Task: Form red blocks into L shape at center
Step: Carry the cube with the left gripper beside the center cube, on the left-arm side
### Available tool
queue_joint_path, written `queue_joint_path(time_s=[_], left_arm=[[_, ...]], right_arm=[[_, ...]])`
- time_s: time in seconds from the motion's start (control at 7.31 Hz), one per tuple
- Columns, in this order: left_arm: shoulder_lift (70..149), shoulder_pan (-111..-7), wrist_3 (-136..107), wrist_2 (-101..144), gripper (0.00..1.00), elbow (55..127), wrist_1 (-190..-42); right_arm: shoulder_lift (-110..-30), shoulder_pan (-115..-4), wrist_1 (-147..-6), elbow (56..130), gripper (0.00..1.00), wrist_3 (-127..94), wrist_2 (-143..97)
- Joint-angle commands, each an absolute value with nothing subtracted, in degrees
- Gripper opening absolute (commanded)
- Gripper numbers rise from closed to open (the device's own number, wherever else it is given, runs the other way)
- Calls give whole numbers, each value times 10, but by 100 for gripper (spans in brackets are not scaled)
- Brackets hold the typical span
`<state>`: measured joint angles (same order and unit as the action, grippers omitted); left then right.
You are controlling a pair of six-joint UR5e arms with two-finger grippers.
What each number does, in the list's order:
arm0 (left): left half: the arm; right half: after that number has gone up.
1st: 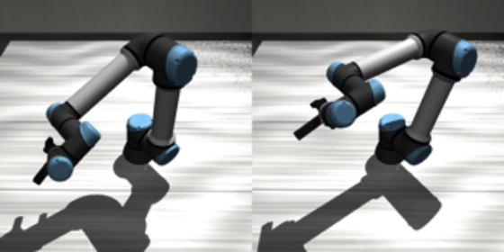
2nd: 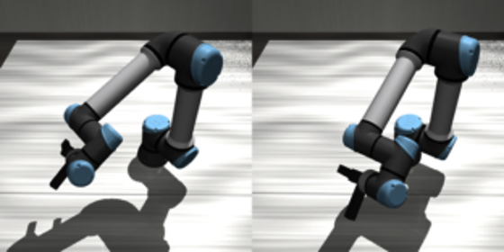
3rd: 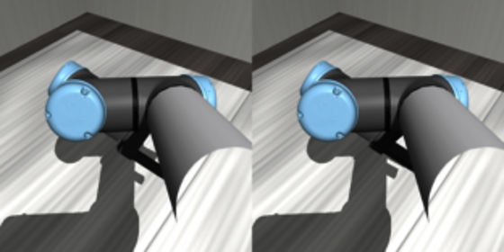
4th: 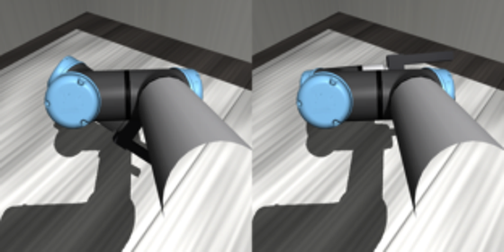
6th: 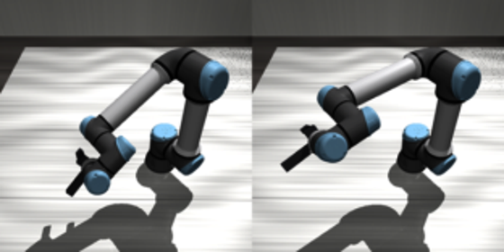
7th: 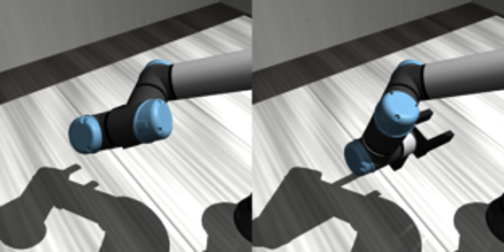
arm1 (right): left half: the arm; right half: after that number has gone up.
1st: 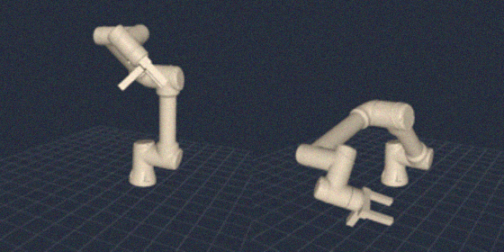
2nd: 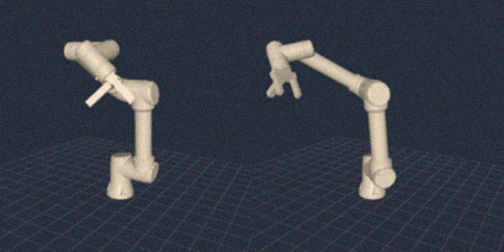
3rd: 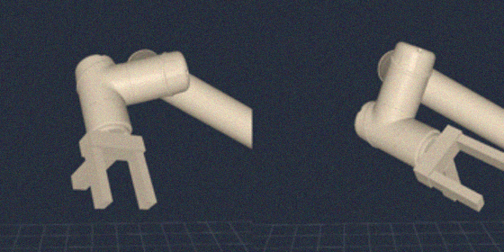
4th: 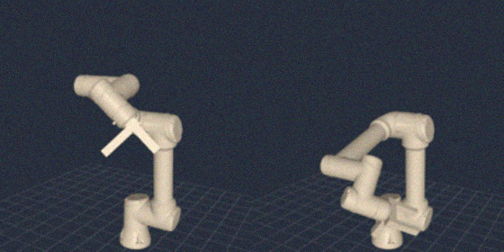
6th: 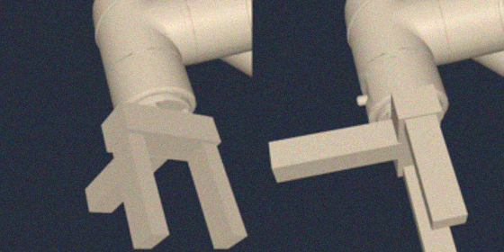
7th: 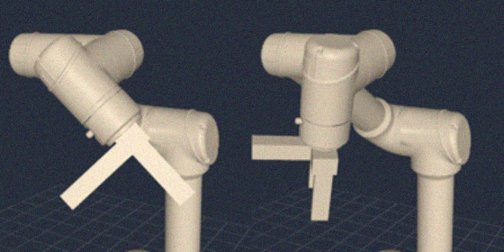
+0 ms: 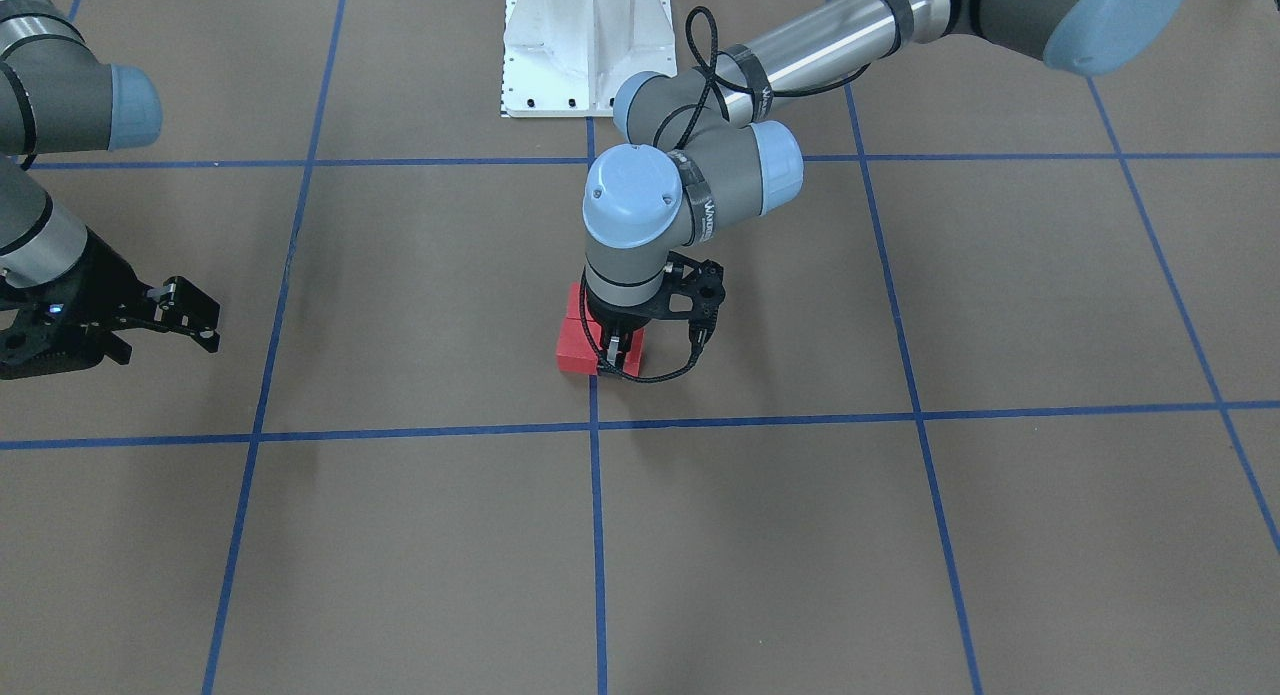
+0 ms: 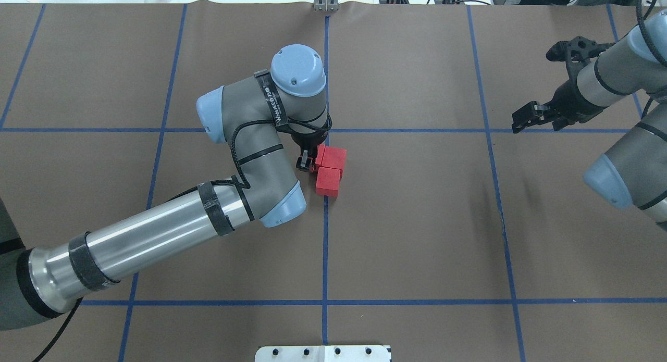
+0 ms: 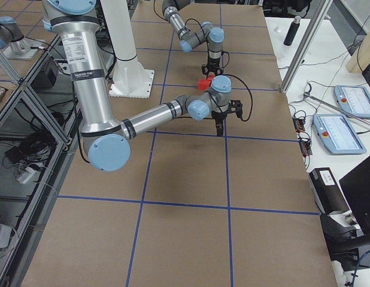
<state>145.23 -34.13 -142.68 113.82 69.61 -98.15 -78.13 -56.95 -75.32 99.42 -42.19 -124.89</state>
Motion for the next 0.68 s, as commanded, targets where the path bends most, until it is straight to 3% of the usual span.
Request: queue_joint_path(time_s=[0.0, 0.55], left_arm=[[1452, -340, -1428, 1138, 98, 696, -982], [1454, -341, -1423, 1138, 100, 698, -980]], right_arm=[[-781, -570, -753, 994, 99, -422, -1249], [-780, -570, -752, 994, 99, -422, -1249]])
